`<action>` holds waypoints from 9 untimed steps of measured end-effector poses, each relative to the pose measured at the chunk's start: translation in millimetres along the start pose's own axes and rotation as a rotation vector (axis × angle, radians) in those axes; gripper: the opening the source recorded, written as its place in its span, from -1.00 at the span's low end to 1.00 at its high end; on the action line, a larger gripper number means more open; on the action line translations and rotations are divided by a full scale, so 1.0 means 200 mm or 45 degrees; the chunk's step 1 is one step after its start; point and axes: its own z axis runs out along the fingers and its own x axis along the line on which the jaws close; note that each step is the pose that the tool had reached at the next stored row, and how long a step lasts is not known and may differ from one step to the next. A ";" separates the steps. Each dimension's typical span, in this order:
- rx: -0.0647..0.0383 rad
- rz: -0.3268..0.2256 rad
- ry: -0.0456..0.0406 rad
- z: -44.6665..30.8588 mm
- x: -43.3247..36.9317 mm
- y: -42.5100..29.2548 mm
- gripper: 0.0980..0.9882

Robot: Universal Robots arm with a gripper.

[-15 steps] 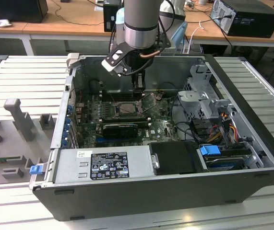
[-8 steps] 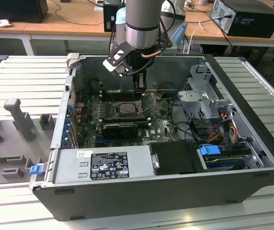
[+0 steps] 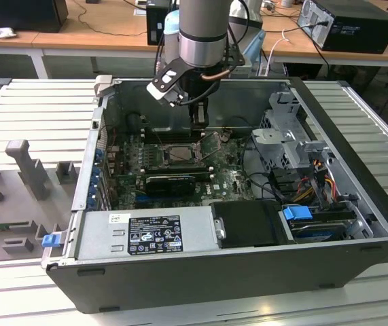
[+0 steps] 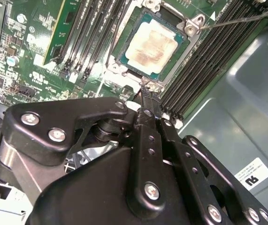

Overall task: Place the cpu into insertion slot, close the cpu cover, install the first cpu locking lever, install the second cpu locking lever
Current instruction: 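Close the cpu cover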

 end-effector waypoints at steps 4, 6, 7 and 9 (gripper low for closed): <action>0.000 0.000 0.000 0.001 0.003 0.026 -0.98; 0.000 0.000 0.000 0.001 0.004 0.033 -0.98; 0.000 0.000 0.000 0.001 0.004 0.038 -0.98; 0.000 0.000 0.000 0.001 0.004 0.043 -0.98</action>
